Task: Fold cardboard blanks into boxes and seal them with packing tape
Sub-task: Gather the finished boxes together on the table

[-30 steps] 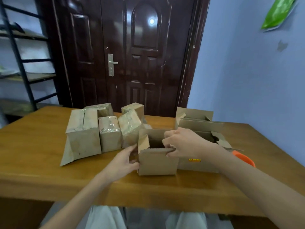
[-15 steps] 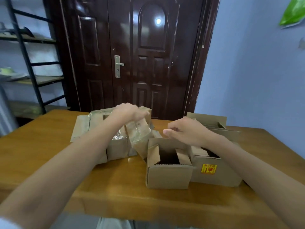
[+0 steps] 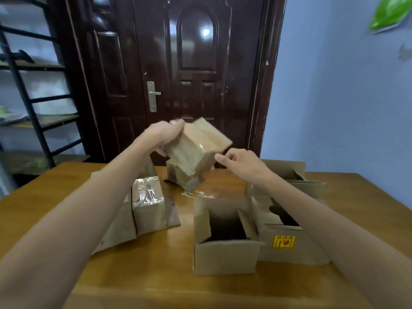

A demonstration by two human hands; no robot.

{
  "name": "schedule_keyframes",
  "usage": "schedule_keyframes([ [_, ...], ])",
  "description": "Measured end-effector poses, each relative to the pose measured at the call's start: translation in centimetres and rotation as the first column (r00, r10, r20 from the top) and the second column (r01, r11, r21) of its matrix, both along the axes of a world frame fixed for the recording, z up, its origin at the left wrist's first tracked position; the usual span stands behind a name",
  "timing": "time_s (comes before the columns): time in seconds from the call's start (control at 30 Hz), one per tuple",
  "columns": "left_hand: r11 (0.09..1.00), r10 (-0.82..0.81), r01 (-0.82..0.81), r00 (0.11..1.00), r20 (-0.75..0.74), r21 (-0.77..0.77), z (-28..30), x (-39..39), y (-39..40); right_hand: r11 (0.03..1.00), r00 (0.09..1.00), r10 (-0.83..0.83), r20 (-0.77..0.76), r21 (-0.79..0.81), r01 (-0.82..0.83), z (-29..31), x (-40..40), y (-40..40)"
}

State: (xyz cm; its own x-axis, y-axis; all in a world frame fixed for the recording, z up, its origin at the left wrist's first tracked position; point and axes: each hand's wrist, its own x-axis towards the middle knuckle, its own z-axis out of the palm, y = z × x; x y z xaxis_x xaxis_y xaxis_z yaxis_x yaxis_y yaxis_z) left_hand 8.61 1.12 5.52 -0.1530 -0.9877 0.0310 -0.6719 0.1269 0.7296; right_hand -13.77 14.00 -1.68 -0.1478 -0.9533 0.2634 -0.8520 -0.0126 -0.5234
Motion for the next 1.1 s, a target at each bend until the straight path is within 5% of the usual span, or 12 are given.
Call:
schedule_keyframes([
  [0.1,0.996,-0.073,0.084,0.923,-0.377,0.012,1.7,0.8,0.3,0.998,0.923,-0.034,0.384,0.063,0.011,2.3,0.0,-0.7],
  [0.2,0.974,-0.196,0.225,0.885,-0.423,0.019,-0.3,0.9,0.8,0.996,0.833,-0.022,0.554,0.08,-0.027,4.0,-0.9,-0.9],
  [0.37,0.908,-0.391,0.413,0.894,-0.217,0.068,-4.7,1.3,1.2,0.992,0.911,0.069,0.407,0.068,-0.106,2.9,-3.6,-2.1],
  [0.53,0.87,-0.486,0.492,0.862,-0.143,0.009,-8.5,0.6,-0.1,0.97,0.985,0.172,0.027,0.168,-0.174,0.6,-4.9,-3.4],
  [0.63,0.815,-0.574,0.577,0.817,0.064,-0.05,-10.5,0.3,-0.6,0.954,0.971,0.217,-0.104,0.234,-0.188,-0.5,-5.1,-3.7],
  [0.8,0.766,-0.608,0.642,0.741,0.285,-0.034,-12.7,-0.8,-0.2,0.911,0.949,0.27,-0.164,0.363,-0.197,-1.7,-5.1,-3.9],
  [1.1,0.8,-0.591,0.599,0.774,0.226,0.038,-10.2,-0.3,-1.1,0.874,0.931,0.324,-0.167,0.43,-0.227,-0.5,-5.3,-5.3],
])
